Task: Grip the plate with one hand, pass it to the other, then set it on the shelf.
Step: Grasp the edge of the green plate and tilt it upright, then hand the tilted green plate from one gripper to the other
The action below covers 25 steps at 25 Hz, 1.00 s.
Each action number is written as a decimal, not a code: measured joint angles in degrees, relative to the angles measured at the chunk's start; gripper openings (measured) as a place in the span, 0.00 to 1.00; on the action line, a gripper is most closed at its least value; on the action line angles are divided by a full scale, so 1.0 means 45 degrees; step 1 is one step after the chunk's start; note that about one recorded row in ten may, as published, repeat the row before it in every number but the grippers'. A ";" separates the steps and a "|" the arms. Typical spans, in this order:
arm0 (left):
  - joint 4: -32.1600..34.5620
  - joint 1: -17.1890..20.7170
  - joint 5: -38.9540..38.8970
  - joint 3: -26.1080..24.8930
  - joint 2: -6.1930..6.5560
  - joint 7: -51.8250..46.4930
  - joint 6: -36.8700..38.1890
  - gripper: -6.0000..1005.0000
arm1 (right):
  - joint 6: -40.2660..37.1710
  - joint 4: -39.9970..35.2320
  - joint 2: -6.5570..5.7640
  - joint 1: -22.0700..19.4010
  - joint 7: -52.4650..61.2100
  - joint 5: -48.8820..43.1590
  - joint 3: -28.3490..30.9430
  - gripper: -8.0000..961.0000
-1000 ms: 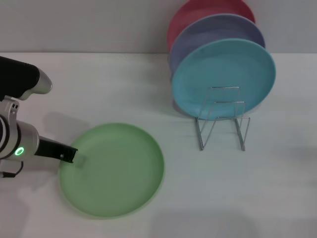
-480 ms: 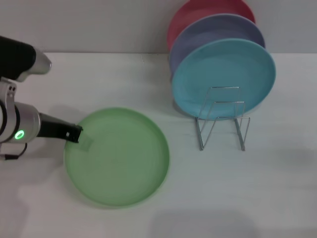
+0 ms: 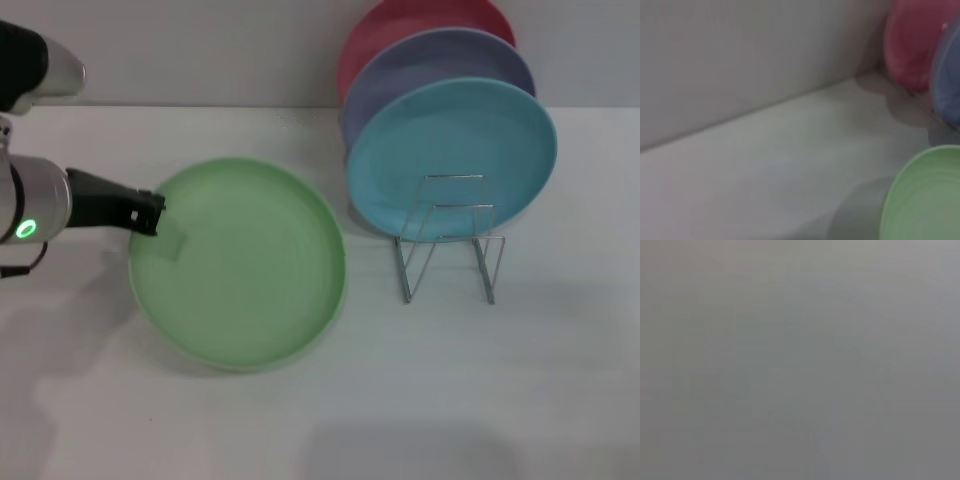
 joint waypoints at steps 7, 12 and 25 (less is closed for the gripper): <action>0.0646 0.0246 0.0001 -0.0052 0.0005 0.0002 0.0548 0.04 | -0.2888 0.1883 -0.0308 0.0657 0.2029 -0.1373 -0.0461 0.83; 0.0726 0.0410 -0.0017 -0.0008 -0.0021 0.0246 0.1360 0.04 | -0.7880 0.6074 -0.0353 0.0502 0.4738 -0.5187 -0.0417 0.83; 0.0739 0.0477 -0.0036 0.0039 -0.0031 0.0254 0.2441 0.04 | -1.2238 1.4600 -0.0176 0.2469 2.0496 -2.1051 -0.1267 0.83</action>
